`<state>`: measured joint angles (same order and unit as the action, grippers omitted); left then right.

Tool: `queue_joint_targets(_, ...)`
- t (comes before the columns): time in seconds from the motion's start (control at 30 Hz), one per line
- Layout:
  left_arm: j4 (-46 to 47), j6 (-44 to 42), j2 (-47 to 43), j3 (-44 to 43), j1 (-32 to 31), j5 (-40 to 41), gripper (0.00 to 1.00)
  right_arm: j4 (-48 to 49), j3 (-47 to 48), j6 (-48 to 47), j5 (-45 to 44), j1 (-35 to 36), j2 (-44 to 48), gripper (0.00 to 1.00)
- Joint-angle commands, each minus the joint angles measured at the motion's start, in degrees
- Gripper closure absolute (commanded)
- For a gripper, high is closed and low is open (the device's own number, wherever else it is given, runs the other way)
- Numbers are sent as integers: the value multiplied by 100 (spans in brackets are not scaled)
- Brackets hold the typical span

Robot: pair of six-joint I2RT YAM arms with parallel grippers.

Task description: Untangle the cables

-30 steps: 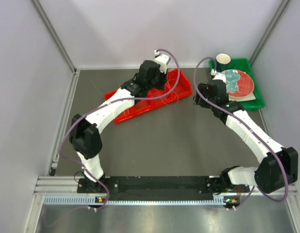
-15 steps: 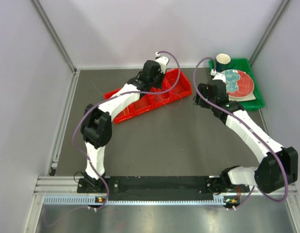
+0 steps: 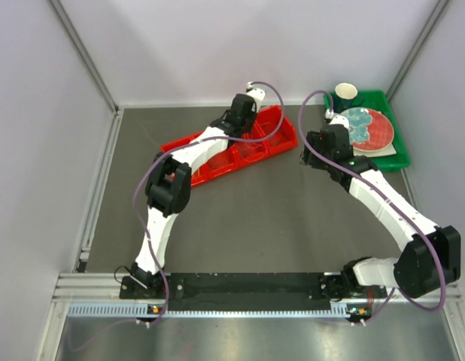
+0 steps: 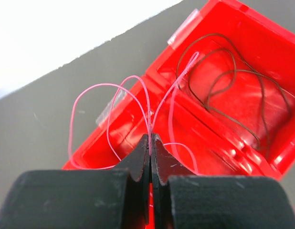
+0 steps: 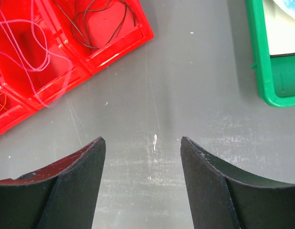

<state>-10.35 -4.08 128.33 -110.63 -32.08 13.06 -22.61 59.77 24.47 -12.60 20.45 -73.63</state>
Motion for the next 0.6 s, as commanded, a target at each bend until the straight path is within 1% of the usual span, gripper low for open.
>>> queue_joint_targets(0.0, 314, -269, 306, -486, -9, 189, 100, -33, 220, -83, -164, -50, 59, 36)
queue_joint_targets(0.2, 244, -68, 622, -434, 0, -5, 100, -33, 263, -91, -129, -58, 24, 36)
queue_joint_targets(0.37, 367, 266, 623, -64, 87, -417, 100, -24, 281, -91, -111, -58, 15, 36)
queue_joint_targets(0.53, 437, 390, 658, 269, 114, -568, 100, -15, 281, -74, -85, -58, 6, 36)
queue_joint_targets(0.57, 446, 538, 658, 305, 122, -602, 100, -15, 281, -74, -76, -58, 15, 36)
